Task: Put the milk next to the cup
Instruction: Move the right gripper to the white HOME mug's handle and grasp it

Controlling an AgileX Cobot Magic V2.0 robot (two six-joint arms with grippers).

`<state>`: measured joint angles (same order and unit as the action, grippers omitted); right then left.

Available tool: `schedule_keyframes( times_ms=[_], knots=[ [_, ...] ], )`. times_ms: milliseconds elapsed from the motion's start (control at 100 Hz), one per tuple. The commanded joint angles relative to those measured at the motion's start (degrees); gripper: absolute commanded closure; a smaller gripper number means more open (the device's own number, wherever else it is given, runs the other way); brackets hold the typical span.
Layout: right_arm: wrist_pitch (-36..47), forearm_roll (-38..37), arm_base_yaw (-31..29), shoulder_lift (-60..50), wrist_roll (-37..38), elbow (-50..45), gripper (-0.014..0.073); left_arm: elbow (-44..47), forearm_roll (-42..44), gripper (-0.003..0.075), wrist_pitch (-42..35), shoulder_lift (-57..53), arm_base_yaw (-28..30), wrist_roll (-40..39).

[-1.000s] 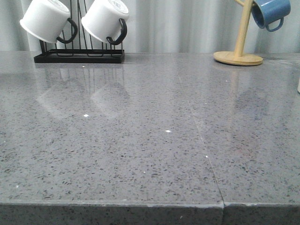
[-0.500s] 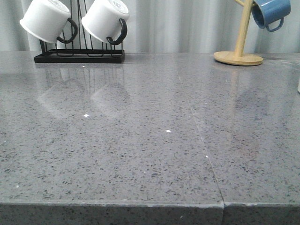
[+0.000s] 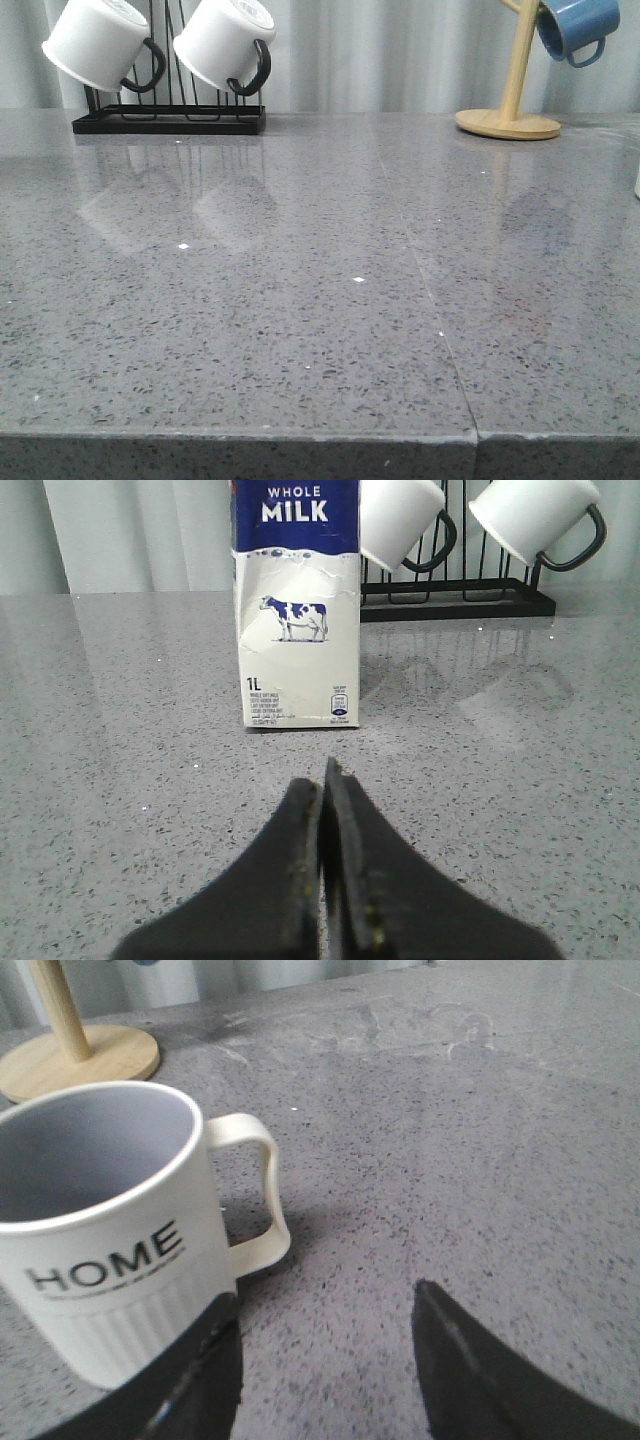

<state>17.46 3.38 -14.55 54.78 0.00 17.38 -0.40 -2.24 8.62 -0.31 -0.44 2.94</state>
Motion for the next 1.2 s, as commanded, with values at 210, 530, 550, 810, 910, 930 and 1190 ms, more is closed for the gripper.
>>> schedule_keyframes(
  times_ms=[210, 530, 550, 810, 910, 930, 1190],
  knots=[
    [18.1, -5.1, -0.4, 12.6, 0.0, 1.7, 0.019, 3.5, -0.4, 0.0741, -4.3, -1.6, -0.2, -0.6],
    [26.4, -5.2, -0.4, 20.0, 0.0, 2.2, 0.019, 3.5, -0.4, 0.0741, -4.3, -1.6, -0.2, -0.6],
    [26.4, -5.2, -0.4, 20.1, 0.0, 2.4, 0.019, 3.5, -0.4, 0.0741, -4.3, -1.6, -0.2, -0.6],
    [25.8, -6.6, -0.4, 21.1, 0.0, 6.3, 0.019, 3.5, -0.4, 0.0741, -4.3, -1.6, -0.2, -0.6],
    [25.8, -7.3, -0.4, 23.3, 0.0, 8.0, 0.0191, 3.5, -0.4, 0.0741, -4.3, -1.6, -0.2, -0.6],
    [25.8, -7.4, -0.3, 23.9, 0.5, 8.3, 0.0194, 3.5, -0.4, 0.0741, -4.3, -1.6, -0.2, -0.6],
    [27.8, -10.1, -0.3, 27.1, 1.7, 9.8, 0.0653, 3.5, -0.4, 0.0741, -4.3, -1.6, -0.2, -0.6]
  ],
)
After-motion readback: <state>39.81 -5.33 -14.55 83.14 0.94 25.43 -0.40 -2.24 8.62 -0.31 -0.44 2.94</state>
